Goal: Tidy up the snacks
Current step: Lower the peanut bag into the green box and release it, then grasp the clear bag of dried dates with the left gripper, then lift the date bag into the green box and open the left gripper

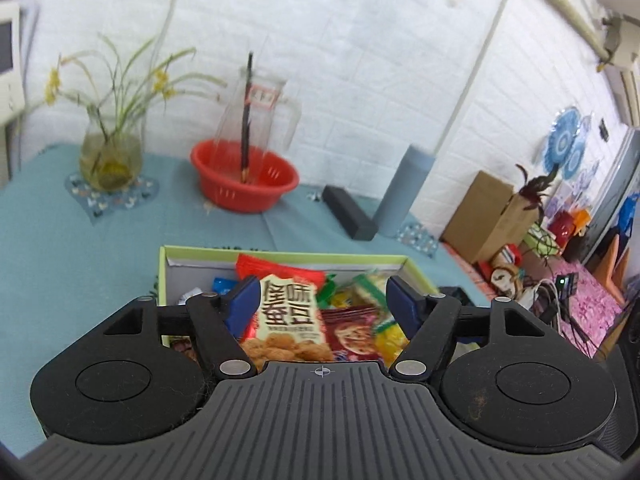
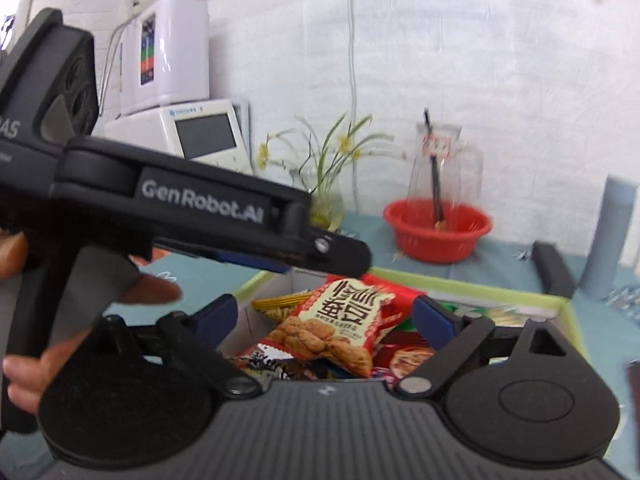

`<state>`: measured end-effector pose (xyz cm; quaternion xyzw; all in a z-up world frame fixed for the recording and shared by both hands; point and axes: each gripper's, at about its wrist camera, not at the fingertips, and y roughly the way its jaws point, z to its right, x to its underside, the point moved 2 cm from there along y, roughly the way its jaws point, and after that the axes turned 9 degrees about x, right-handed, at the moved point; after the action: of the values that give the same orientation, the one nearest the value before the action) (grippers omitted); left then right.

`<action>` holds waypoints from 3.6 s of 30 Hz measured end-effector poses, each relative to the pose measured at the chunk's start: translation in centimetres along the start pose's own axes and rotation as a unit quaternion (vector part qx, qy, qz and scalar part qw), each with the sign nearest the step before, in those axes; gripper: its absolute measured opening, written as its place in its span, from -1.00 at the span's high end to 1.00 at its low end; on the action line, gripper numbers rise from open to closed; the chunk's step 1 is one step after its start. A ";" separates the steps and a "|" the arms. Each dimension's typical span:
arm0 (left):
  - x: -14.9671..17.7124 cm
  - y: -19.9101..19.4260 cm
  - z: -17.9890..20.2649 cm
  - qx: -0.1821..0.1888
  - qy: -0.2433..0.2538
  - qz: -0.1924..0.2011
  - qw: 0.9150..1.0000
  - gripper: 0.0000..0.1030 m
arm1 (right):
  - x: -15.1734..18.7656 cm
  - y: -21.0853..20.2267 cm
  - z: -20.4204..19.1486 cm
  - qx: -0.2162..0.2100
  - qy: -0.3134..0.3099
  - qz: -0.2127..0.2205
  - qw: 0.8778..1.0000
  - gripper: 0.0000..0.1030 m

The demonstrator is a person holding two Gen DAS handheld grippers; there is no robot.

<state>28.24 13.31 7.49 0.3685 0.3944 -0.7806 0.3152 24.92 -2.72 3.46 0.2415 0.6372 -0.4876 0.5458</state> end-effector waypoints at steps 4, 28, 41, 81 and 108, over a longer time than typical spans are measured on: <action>2.1 -2.6 2.8 0.004 0.013 0.011 1.000 -0.29 | 2.4 -5.4 0.6 0.035 -0.008 0.004 0.999 -0.81; 11.6 8.6 10.0 0.056 -0.007 -0.179 0.982 0.12 | 12.4 -7.2 6.6 0.076 0.068 -0.117 0.988 -0.81; 13.7 9.0 10.9 0.036 0.030 -0.203 0.978 0.38 | 12.6 -7.2 4.9 0.040 0.043 -0.143 0.988 -0.57; 20.1 -0.9 12.5 0.062 -0.005 -0.177 0.982 -0.17 | 15.7 -16.6 1.6 0.069 0.111 -0.137 0.982 -0.80; 2.8 5.0 12.1 0.054 0.061 -0.048 0.995 0.44 | 0.4 -5.9 5.4 0.080 0.004 0.005 0.997 -0.39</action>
<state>26.71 0.05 8.36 0.4127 0.3876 -0.7910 0.2318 22.28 -9.97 5.54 0.2892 0.5974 -0.5334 0.5244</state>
